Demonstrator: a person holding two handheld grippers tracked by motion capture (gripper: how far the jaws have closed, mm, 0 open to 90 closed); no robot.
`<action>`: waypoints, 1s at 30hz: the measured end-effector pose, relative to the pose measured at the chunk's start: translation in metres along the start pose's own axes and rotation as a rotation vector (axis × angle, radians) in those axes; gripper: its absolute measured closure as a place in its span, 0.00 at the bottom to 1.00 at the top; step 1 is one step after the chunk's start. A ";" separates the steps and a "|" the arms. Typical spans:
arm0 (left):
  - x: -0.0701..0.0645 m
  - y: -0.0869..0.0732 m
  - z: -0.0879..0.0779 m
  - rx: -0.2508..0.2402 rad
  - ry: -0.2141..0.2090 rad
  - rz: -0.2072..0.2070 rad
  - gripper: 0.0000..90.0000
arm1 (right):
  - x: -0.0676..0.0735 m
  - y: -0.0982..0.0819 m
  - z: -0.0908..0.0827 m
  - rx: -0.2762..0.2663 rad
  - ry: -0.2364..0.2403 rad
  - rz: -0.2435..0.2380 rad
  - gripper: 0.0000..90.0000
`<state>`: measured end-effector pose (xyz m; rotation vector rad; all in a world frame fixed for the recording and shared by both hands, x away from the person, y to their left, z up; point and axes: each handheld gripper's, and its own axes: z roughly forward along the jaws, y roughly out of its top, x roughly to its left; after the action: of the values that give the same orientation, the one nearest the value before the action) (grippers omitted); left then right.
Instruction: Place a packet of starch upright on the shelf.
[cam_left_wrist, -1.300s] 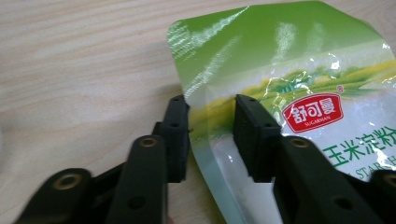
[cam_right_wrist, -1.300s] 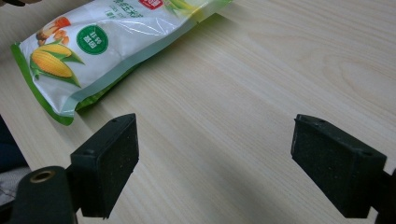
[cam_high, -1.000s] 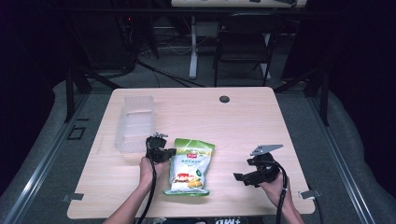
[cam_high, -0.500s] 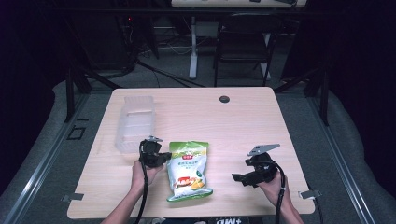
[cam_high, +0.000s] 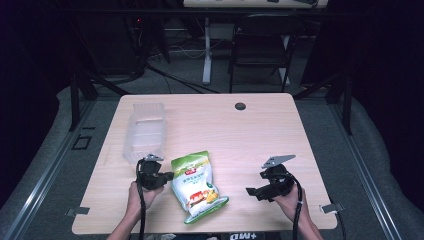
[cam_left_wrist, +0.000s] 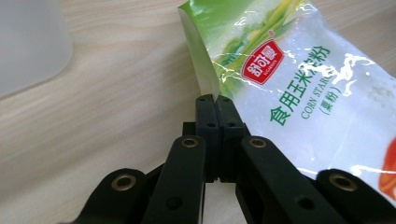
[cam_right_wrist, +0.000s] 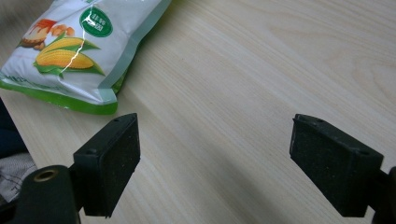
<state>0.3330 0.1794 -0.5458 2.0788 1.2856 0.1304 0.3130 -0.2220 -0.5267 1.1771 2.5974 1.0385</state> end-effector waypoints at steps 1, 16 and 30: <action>0.001 -0.001 -0.001 0.004 -0.004 0.005 1.00 | 0.000 0.000 0.001 0.002 0.000 -0.004 0.17; 0.020 0.002 -0.001 -0.012 -0.084 -0.053 0.76 | -0.006 -0.003 0.001 0.014 0.013 0.008 0.17; 0.022 0.015 0.024 0.010 -0.115 -0.067 0.57 | -0.004 -0.001 0.002 0.020 0.025 -0.007 0.17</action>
<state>0.3652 0.1814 -0.5612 2.0185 1.2862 -0.0252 0.3155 -0.2243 -0.5298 1.1660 2.6352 1.0343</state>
